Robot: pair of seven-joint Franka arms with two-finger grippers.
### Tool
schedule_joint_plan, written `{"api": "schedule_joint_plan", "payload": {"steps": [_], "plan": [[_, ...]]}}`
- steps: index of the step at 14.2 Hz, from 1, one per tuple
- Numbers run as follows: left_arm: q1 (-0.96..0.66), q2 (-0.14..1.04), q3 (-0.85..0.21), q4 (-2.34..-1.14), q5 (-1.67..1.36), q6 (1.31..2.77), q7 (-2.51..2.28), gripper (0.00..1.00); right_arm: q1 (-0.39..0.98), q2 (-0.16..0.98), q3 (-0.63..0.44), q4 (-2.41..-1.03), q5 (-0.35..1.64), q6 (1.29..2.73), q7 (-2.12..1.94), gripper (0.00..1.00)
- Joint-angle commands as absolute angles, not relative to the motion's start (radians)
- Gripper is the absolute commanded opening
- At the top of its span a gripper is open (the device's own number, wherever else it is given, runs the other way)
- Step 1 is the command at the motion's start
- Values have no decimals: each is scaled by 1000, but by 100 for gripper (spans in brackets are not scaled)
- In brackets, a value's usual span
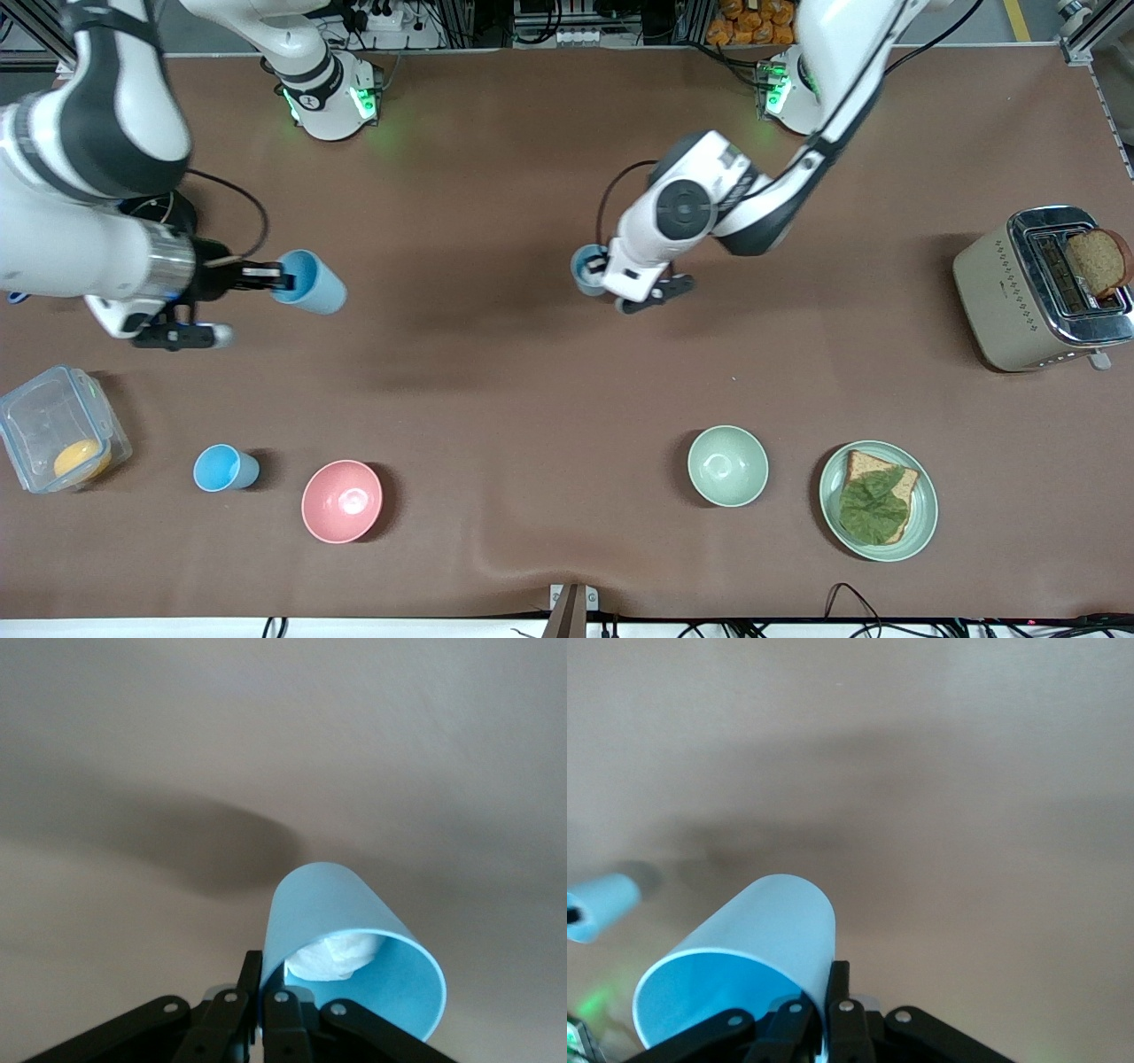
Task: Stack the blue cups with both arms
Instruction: 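Carry both held blue cups toward the table center with both grippers, then lower the left gripper's cup onto the table center and open it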
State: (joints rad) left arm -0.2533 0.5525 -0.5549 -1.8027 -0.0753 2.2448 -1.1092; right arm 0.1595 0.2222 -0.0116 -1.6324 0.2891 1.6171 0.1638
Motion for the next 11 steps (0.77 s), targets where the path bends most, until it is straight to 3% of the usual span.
{"api": "schedule_joint_plan", "payload": {"steps": [1, 5, 6, 7, 8, 11], "plan": [[-305, 662, -539, -1738, -77, 2322, -1137, 0, 254, 233, -23, -1647, 299, 1672, 305, 0], [-405, 704, -444, -1736, -77, 2365, -1137, 0, 380, 229, -23, -1687, 301, 1735, 478, 0], [-419, 704, -431, -1736, -77, 2365, -1135, 20, 421, 222, -21, -1690, 302, 1743, 518, 0], [-419, 700, -431, -1736, -77, 2365, -1137, 78, 473, 218, -25, -1695, 301, 1744, 573, 0], [-413, 689, -428, -1738, -75, 2365, -1137, 100, 501, 216, -23, -1713, 301, 1758, 619, 0], [-394, 594, -430, -1746, -75, 2324, -1196, 100, 531, 204, -25, -1787, 298, 1839, 640, 0]]}}
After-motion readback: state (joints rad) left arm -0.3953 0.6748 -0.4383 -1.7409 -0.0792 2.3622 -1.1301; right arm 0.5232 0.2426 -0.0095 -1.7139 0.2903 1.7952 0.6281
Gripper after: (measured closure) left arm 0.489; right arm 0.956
